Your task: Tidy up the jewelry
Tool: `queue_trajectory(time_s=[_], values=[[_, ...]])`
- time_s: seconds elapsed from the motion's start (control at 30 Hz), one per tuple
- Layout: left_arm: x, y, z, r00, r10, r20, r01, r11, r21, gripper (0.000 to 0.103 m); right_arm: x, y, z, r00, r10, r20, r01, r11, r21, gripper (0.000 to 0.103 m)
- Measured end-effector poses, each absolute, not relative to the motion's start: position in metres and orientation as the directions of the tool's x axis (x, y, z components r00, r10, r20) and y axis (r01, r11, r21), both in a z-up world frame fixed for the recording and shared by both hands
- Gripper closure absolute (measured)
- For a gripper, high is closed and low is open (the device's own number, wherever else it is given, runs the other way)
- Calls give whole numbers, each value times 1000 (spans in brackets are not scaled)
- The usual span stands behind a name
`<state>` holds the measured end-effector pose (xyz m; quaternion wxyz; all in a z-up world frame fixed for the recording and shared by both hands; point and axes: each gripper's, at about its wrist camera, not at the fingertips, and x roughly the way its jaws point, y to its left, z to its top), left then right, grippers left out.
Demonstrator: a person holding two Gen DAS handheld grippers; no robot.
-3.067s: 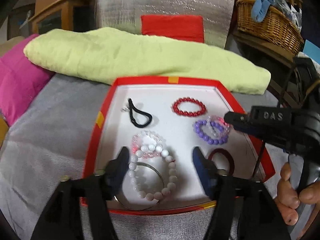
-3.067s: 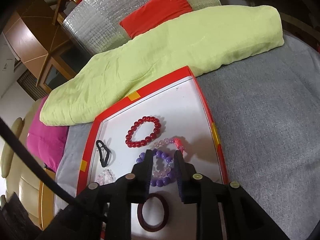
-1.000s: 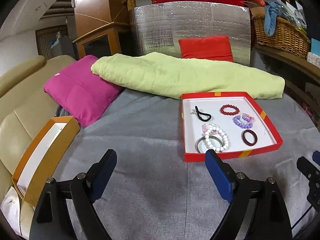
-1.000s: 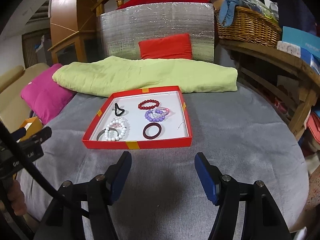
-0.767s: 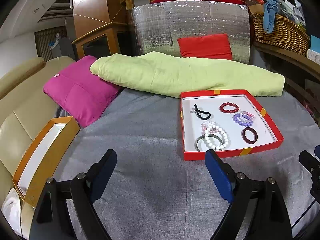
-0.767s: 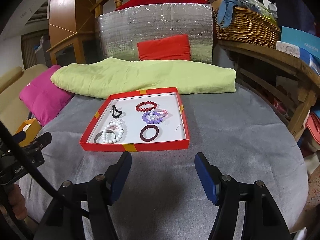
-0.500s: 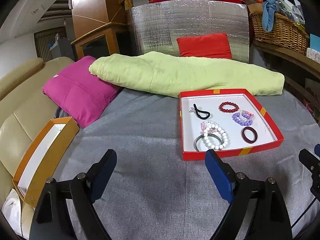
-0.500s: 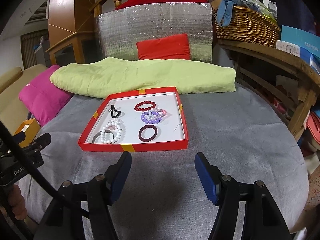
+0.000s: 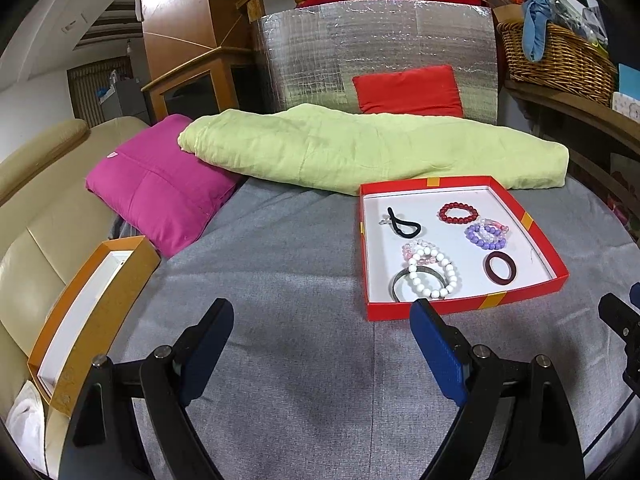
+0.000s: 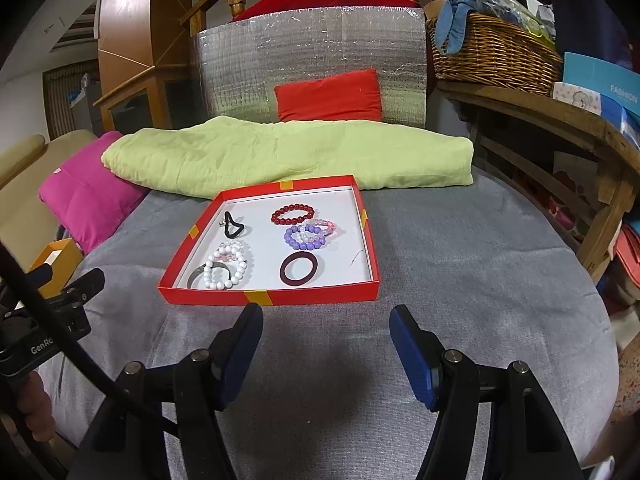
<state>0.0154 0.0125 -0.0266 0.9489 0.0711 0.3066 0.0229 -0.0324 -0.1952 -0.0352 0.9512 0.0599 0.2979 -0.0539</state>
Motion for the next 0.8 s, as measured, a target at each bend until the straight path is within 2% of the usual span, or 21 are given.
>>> queue_trajectory(time_s=[0.8], values=[[15,15,-27,807,87,-584,-1,989,147,13,-32,-192,-34,820,-68,-569,134,988,75,33]])
